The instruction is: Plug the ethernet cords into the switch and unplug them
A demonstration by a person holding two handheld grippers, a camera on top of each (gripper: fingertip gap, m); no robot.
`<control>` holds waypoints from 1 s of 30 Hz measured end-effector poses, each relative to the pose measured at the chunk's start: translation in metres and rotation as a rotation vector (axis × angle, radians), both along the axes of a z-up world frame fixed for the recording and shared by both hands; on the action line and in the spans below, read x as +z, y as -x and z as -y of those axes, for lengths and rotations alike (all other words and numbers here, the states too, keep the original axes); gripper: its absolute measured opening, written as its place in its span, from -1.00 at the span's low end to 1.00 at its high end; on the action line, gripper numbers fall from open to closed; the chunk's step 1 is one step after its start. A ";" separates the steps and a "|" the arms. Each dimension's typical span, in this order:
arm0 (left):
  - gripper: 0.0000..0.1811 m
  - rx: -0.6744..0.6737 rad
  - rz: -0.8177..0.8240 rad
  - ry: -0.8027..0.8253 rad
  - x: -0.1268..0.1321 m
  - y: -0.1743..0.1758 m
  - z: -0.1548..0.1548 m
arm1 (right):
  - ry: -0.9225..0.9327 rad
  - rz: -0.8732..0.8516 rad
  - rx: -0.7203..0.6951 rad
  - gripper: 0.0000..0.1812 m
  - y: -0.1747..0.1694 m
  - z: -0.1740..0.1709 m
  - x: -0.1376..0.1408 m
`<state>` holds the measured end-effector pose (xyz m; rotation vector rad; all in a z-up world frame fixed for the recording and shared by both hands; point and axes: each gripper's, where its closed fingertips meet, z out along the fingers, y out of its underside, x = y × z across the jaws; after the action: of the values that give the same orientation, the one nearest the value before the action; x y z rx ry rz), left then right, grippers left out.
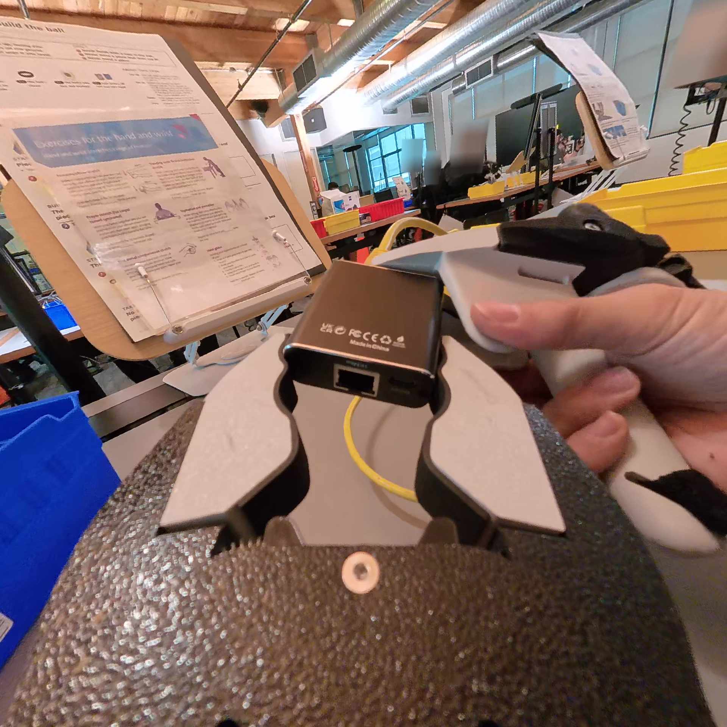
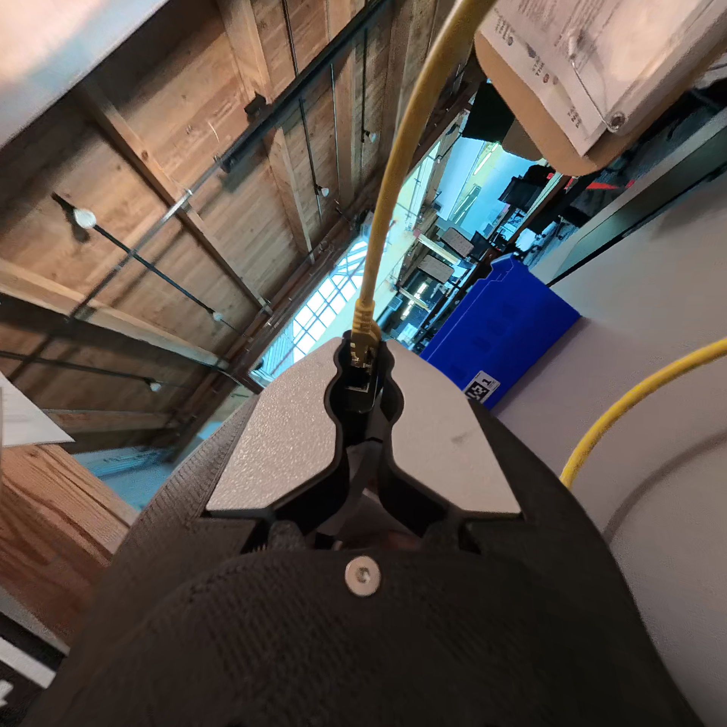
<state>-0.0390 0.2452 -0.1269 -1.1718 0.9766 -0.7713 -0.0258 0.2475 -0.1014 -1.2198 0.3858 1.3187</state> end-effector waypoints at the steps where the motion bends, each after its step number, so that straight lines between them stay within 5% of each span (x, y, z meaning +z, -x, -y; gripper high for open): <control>1: -0.27 -0.002 0.000 0.004 -0.001 0.000 0.000 | -0.009 0.028 0.001 -0.86 0.001 0.001 0.001; 20: -0.27 0.061 -0.003 0.093 -0.007 0.001 -0.014 | -0.051 0.163 0.069 -0.85 0.007 -0.013 0.003; 30: -0.27 0.079 0.021 0.013 0.000 0.006 -0.012 | 0.009 0.187 0.122 -0.92 0.007 0.000 0.004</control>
<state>-0.0446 0.2573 -0.1267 -1.2043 0.9034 -0.7271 -0.0324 0.2478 -0.0977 -1.3797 0.1859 1.2936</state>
